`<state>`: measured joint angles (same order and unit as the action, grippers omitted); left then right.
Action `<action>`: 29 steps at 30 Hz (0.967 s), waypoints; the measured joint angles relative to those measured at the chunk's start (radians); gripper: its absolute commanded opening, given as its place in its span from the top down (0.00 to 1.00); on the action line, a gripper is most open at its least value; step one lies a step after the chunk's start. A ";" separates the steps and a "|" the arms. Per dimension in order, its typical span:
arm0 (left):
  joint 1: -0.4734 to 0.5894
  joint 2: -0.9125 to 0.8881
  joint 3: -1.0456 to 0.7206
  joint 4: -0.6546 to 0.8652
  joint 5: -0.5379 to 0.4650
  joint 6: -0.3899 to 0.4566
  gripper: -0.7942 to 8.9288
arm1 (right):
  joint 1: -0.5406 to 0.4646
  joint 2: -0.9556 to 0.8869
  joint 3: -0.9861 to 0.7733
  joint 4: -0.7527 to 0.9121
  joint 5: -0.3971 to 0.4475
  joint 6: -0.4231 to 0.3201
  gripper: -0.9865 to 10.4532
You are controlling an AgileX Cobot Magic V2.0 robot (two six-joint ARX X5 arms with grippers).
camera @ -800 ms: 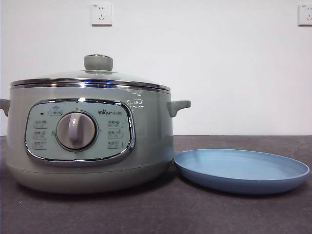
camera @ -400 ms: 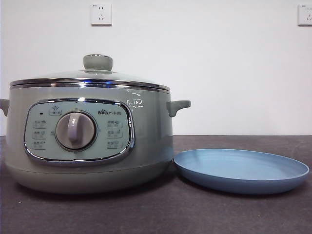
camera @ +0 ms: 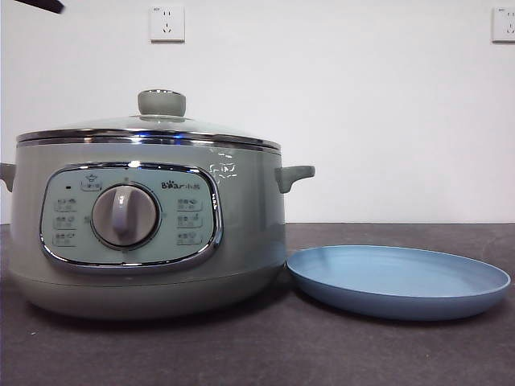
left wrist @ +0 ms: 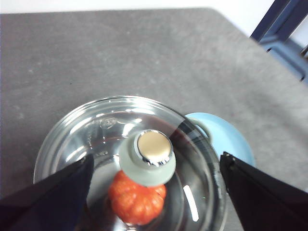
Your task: Take the pumpkin out from the steamer,put the pumpkin in the blue plate,close the lid
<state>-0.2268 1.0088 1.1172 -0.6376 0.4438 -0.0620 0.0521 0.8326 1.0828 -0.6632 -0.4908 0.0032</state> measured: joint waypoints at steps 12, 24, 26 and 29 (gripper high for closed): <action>-0.186 0.274 0.095 -0.010 -0.200 0.055 0.47 | 0.001 0.014 0.000 -0.058 0.000 0.000 0.45; -0.240 0.387 0.095 0.026 -0.249 0.099 0.47 | 0.001 0.018 0.000 -0.062 0.000 0.000 0.45; -0.246 0.398 0.095 0.026 -0.258 0.104 0.47 | 0.001 0.018 0.000 -0.062 0.000 0.000 0.45; -0.248 0.403 0.095 0.028 -0.267 0.108 0.47 | 0.001 0.018 0.000 -0.062 0.000 0.000 0.45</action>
<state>-0.4751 1.4117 1.2125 -0.6098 0.1768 0.0456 0.0528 0.8509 1.0828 -0.7254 -0.4904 0.0029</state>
